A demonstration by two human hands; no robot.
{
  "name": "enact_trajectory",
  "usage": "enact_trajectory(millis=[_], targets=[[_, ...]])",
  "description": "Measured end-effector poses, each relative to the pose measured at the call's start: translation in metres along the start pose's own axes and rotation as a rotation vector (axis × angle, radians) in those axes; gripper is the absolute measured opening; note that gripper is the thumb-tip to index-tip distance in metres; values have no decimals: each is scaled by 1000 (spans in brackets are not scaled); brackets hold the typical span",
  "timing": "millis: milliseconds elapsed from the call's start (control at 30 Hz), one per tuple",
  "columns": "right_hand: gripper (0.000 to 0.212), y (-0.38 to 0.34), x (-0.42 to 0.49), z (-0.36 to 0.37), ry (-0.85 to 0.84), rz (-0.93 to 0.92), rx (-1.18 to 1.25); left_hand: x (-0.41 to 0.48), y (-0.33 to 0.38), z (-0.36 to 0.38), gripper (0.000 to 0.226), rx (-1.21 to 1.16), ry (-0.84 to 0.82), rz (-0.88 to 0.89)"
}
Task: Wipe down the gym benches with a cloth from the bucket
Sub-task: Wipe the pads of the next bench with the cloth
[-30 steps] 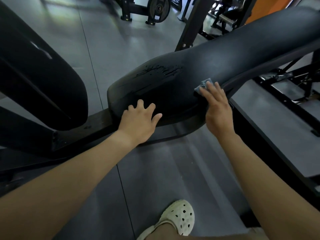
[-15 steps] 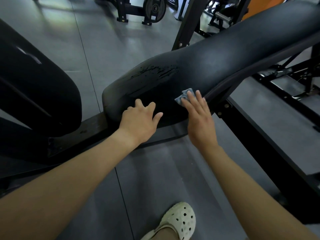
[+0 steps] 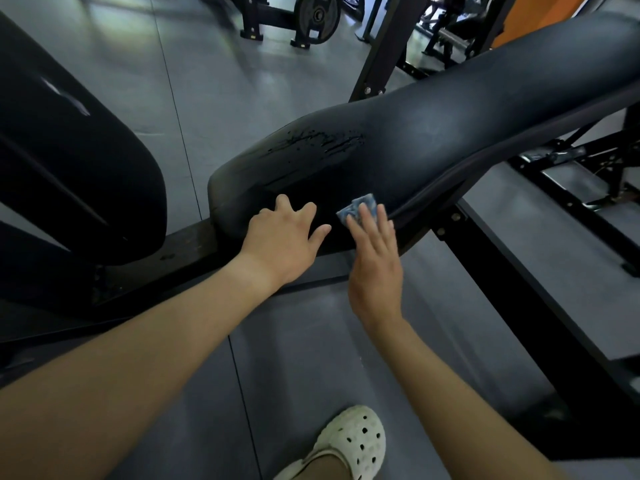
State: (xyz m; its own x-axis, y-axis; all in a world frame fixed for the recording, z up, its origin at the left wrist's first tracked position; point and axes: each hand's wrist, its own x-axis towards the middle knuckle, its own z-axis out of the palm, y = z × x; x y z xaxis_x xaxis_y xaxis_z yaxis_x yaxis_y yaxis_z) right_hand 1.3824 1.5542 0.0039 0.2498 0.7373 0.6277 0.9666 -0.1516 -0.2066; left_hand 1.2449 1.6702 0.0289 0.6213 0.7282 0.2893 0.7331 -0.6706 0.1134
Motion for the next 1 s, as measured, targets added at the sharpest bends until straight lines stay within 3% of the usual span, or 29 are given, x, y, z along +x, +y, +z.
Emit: enact_trajectory(millis=[167,233,467,867,1000], targets=[[54,24,21,-13,-137,-244,-129,0,-2,2,53,28,22,7],[46,33,39,-22,-134,-259,-158,0,-3,2,54,26,22,-1],[49,34,106,-25,-84,109,-183,-5,-11,8,53,-7,72,27],[44,5,66,-14,-392,-347,-219,-8,-17,18,60,-66,135,-42],[49,18,106,-19,-425,-298,-327,-2,-20,19,69,-110,114,-40]])
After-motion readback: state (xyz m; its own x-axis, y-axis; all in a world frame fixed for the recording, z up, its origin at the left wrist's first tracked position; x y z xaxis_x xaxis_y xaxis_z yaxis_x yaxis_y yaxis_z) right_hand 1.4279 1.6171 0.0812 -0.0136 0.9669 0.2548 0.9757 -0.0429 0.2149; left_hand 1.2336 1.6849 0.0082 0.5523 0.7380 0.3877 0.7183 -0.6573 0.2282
